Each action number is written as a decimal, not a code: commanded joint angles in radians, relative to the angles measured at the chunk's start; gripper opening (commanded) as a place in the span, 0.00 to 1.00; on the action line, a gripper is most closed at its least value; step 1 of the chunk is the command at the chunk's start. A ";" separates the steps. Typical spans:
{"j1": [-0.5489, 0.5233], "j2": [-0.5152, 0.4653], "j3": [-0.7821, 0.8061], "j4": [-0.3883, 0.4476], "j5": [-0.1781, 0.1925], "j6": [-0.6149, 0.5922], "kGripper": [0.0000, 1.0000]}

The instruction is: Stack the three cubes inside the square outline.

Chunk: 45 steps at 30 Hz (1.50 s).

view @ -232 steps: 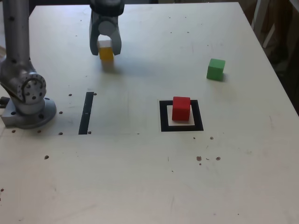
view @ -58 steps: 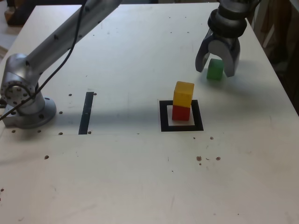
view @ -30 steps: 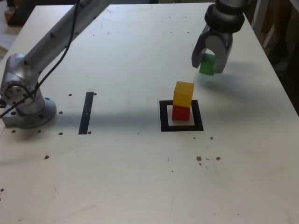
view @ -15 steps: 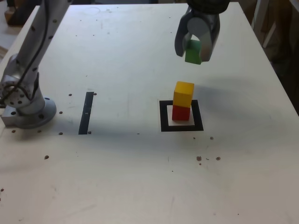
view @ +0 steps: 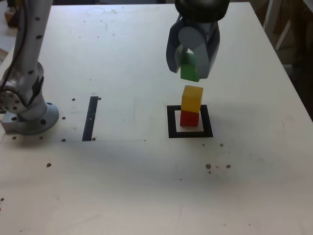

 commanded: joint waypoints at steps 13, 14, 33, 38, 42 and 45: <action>-0.031 0.003 0.020 -0.037 -0.020 -0.033 0.28; -0.031 0.004 0.026 -0.044 -0.023 -0.033 0.28; -0.031 0.008 0.090 -0.080 -0.037 -0.035 0.99; -0.031 -0.008 0.091 -0.080 -0.029 -0.036 0.99; -0.031 -0.051 0.105 -0.076 -0.005 -0.046 0.99; -0.031 -0.099 0.134 -0.072 0.017 -0.064 0.99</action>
